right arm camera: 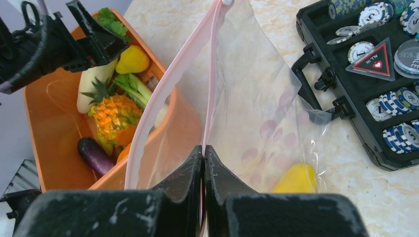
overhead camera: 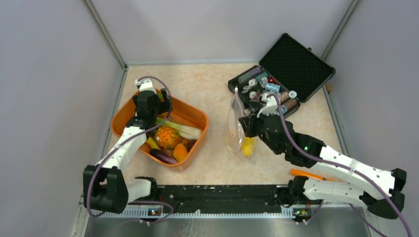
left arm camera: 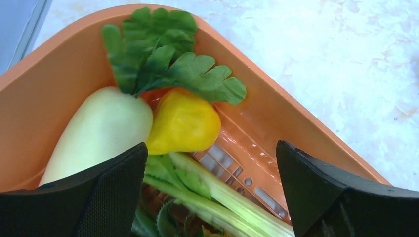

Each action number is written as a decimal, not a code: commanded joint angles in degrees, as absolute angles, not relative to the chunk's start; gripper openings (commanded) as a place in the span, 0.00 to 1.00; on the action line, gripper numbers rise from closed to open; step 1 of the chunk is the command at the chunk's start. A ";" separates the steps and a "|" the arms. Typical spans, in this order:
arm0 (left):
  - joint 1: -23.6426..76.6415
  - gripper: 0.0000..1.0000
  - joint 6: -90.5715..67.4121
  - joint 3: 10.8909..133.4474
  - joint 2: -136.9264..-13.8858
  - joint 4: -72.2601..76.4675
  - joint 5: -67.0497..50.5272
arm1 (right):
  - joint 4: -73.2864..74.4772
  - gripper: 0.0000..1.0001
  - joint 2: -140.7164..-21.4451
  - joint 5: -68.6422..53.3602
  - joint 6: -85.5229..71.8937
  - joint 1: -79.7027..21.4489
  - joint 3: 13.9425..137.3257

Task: Place the food in the zip-top bag and seal the zipper
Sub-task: Pick up the fake fruit from the bin, then place the fake fruit in the zipper food storage bag, then pick up the fake vegetable from the bin.

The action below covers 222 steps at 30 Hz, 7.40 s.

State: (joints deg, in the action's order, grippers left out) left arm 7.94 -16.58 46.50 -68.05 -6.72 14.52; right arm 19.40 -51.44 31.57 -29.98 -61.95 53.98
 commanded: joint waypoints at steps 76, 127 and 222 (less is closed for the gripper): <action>11.25 0.18 -17.42 48.40 -47.05 2.48 -33.37 | 17.18 0.05 -50.37 30.91 -30.49 -61.71 52.99; 40.31 0.27 -26.36 44.76 -61.95 13.81 -23.90 | 13.38 0.05 -51.00 30.31 -31.42 -61.70 53.64; 8.05 0.99 11.66 52.85 -71.86 -16.15 14.40 | 14.67 0.06 -49.12 26.24 -26.22 -61.70 53.75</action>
